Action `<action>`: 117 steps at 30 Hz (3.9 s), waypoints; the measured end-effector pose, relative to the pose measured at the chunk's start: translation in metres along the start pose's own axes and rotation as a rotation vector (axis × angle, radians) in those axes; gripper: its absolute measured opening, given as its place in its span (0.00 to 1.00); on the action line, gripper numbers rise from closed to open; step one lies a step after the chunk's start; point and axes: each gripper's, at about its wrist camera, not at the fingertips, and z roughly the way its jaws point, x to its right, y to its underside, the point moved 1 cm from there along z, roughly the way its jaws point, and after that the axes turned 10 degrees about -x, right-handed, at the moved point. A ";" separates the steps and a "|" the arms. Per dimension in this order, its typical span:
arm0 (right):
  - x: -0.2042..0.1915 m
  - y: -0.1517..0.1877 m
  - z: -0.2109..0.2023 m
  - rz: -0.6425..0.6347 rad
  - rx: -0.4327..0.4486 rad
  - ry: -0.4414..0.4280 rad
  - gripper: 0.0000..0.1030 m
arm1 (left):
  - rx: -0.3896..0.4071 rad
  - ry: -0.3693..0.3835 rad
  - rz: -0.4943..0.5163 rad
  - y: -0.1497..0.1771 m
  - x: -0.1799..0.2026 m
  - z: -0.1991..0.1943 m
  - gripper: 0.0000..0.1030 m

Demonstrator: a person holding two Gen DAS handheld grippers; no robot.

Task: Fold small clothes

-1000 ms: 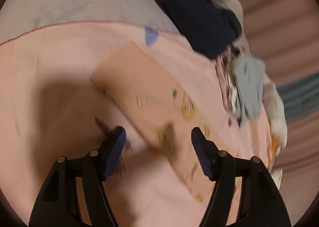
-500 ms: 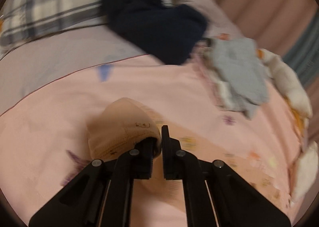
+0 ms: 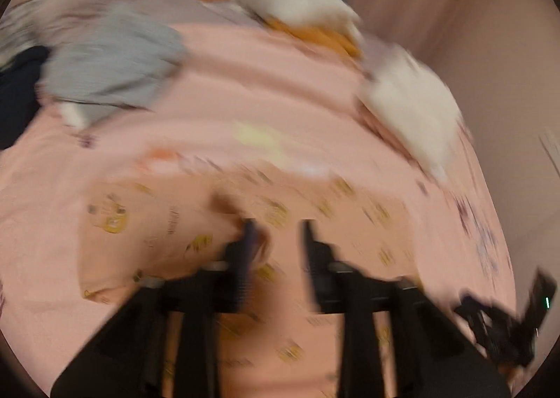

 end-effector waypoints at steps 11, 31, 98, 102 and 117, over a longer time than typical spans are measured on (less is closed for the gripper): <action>-0.037 -0.016 0.011 -0.065 -0.046 -0.106 0.52 | 0.067 -0.125 -0.233 0.029 -0.095 -0.050 0.87; -0.156 -0.094 0.137 -0.020 -0.268 -0.356 0.06 | -0.103 -0.242 -0.190 0.087 -0.134 0.013 0.72; -0.012 -0.061 0.061 -0.033 -0.212 0.019 0.12 | -0.156 -0.405 -0.145 0.078 -0.110 0.028 0.45; -0.008 -0.025 0.046 0.013 -0.234 -0.123 0.31 | -0.174 -0.409 -0.176 0.108 -0.103 0.012 0.54; -0.020 0.110 0.022 -0.006 -0.335 -0.027 0.52 | -0.261 -0.296 -0.191 0.230 -0.085 -0.035 0.78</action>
